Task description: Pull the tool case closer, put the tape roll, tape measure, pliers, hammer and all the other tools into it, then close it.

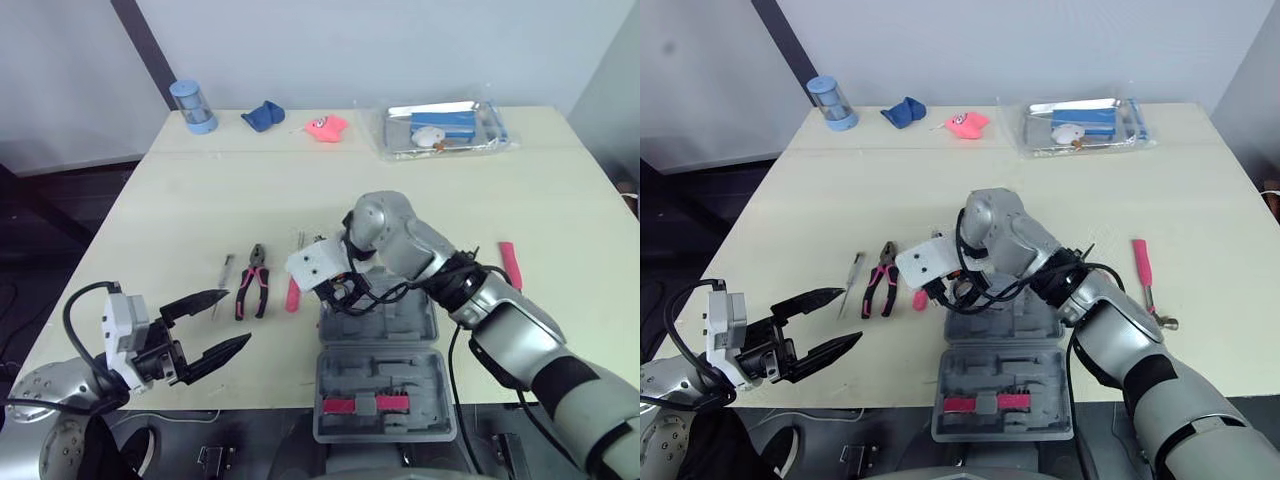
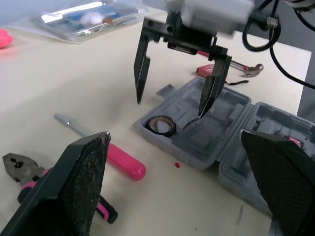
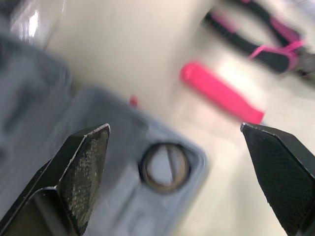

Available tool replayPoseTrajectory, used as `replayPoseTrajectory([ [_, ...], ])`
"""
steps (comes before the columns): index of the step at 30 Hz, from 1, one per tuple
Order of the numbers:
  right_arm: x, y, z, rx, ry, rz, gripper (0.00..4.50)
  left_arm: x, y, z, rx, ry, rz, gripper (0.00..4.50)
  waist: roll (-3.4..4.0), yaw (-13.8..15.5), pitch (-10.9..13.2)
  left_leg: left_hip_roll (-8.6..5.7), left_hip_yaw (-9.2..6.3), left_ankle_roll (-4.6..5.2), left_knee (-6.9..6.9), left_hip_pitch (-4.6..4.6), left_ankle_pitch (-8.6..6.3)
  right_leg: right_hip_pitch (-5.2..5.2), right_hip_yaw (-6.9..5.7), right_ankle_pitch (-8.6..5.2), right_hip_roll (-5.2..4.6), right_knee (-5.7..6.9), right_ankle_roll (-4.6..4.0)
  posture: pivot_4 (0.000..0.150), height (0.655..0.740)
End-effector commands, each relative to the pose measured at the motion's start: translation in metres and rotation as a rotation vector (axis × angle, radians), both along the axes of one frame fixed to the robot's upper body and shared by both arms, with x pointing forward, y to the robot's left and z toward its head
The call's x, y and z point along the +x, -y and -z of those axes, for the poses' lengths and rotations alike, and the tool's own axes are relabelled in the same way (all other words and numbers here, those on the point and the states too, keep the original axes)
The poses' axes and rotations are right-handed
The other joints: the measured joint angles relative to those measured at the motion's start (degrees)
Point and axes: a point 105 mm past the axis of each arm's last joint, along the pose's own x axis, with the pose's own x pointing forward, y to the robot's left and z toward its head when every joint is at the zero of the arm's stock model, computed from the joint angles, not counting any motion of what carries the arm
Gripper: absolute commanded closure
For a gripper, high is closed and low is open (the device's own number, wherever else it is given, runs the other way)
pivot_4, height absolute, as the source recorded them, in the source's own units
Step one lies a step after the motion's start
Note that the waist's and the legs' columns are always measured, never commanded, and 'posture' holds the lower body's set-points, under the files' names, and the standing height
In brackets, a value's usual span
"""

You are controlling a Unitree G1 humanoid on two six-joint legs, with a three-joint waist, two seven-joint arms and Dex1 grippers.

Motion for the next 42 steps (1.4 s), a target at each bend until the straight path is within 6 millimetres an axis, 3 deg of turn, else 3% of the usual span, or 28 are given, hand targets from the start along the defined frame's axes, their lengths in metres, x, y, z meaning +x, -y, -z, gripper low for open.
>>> replayPoseTrajectory([
  [1, 0.003, 0.011, -0.01, 0.174, -0.076, 0.118, 0.04, -0.001, -0.003, -0.005, 0.017, 0.026, 0.0, 0.0, -0.03, 0.06, -0.02, 0.0, -0.01, 0.0, 0.0, -0.01, 0.0, 0.0, -0.01, 0.0, 0.0, 0.0, 0.0, 0.15, 0.74],
  [5, 0.007, 0.024, 0.0, 0.269, -0.13, 0.239, 1.04, 0.001, -0.003, -0.005, 0.019, 0.023, 0.007, 0.0, -0.03, -0.16, -0.01, 0.0, 0.0, 0.0, 0.0, -0.01, 0.0, -0.01, 0.01, 0.0, 0.01, 0.02, 0.0, 0.15, 0.74],
  [11, 0.009, 0.025, 0.005, 0.416, -0.213, 0.392, 3.57, 0.005, -0.005, -0.008, 0.026, 0.023, 0.014, 0.0, -0.04, -0.33, -0.01, 0.03, 0.05, 0.01, 0.0, 0.01, 0.0, -0.05, 0.06, -0.02, 0.04, 0.12, -0.03, 0.15, 0.74],
  [22, 0.01, 0.026, 0.033, 0.443, -0.221, 0.485, 3.57, 0.009, -0.006, -0.01, 0.035, 0.027, 0.025, 0.0, -0.08, -0.25, -0.01, 0.02, 0.07, 0.01, 0.01, 0.01, 0.0, -0.05, 0.06, -0.02, 0.03, 0.13, -0.03, 0.15, 0.74],
  [33, 0.013, 0.037, 0.076, 0.322, -0.28, 0.592, 3.57, 0.009, -0.006, -0.01, 0.04, 0.027, 0.025, 0.0, -0.13, -0.27, -0.04, 0.02, 0.08, 0.01, 0.01, 0.03, 0.0, -0.05, 0.07, -0.02, 0.03, 0.15, -0.03, 0.15, 0.74],
  [36, 0.013, 0.034, 0.069, 0.354, -0.285, 0.589, 3.57, 0.009, -0.007, -0.01, 0.039, 0.027, 0.022, 0.0, -0.17, -0.26, -0.06, 0.03, 0.09, 0.01, 0.0, 0.07, 0.0, -0.04, 0.07, -0.02, 0.04, 0.19, -0.03, 0.15, 0.74],
  [42, 0.013, 0.031, 0.027, 0.509, -0.281, 0.548, 3.57, 0.007, -0.008, -0.01, 0.036, 0.024, 0.012, 0.0, -0.18, -0.17, -0.05, 0.03, 0.08, 0.01, 0.01, 0.05, 0.0, -0.04, 0.07, -0.02, 0.04, 0.2, -0.03, 0.15, 0.74],
])
